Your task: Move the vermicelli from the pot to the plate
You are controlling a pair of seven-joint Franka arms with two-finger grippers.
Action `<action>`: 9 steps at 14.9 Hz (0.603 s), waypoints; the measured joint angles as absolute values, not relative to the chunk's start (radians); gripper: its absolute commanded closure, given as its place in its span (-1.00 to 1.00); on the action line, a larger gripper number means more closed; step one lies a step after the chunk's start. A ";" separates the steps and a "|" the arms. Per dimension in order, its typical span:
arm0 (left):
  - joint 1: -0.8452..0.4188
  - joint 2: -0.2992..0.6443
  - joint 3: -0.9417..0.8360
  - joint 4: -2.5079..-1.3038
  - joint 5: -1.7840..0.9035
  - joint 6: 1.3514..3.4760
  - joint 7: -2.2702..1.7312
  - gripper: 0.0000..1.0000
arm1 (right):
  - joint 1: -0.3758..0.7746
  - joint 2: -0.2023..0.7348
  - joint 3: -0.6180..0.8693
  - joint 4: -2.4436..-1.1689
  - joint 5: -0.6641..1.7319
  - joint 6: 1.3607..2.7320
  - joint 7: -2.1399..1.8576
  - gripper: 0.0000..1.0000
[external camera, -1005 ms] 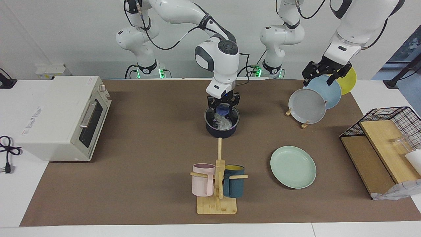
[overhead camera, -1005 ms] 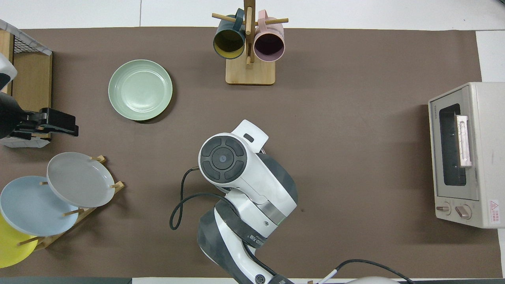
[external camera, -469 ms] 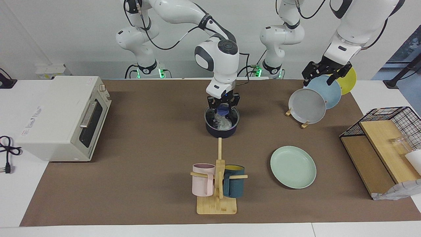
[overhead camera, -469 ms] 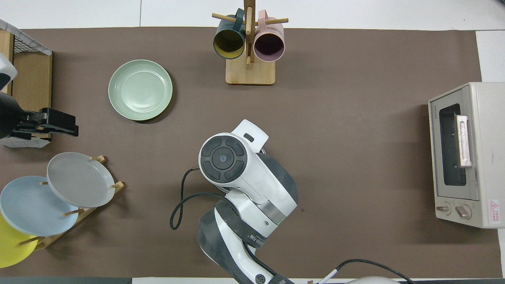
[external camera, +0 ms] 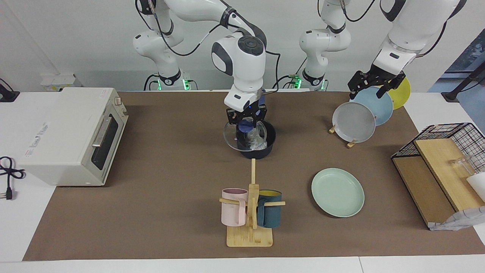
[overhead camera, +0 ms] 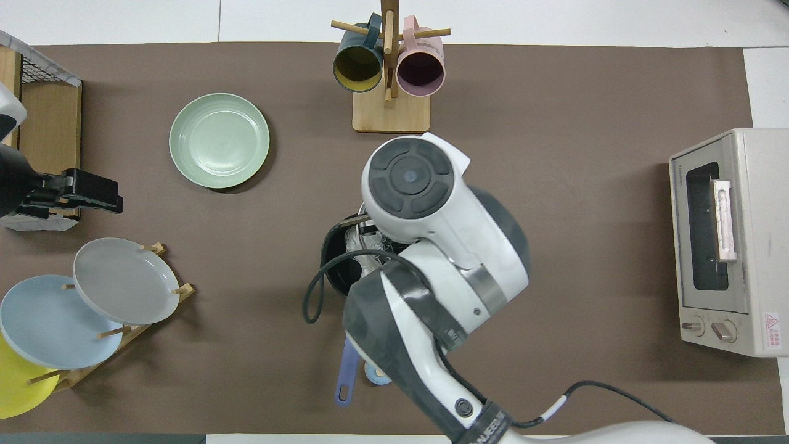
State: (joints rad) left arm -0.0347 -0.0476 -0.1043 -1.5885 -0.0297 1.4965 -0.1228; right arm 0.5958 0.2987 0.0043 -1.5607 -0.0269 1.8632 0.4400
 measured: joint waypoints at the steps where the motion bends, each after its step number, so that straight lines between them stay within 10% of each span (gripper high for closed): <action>1: -0.035 -0.048 -0.104 -1.589 -0.030 1.497 -0.123 -1.00 | 0.560 0.298 0.003 -1.561 -0.027 1.859 0.395 -0.23; 9: -0.035 -0.058 -0.116 -1.589 -0.030 1.496 -0.123 -1.00 | 0.217 0.295 -0.003 -1.642 -0.027 1.850 -0.070 -0.23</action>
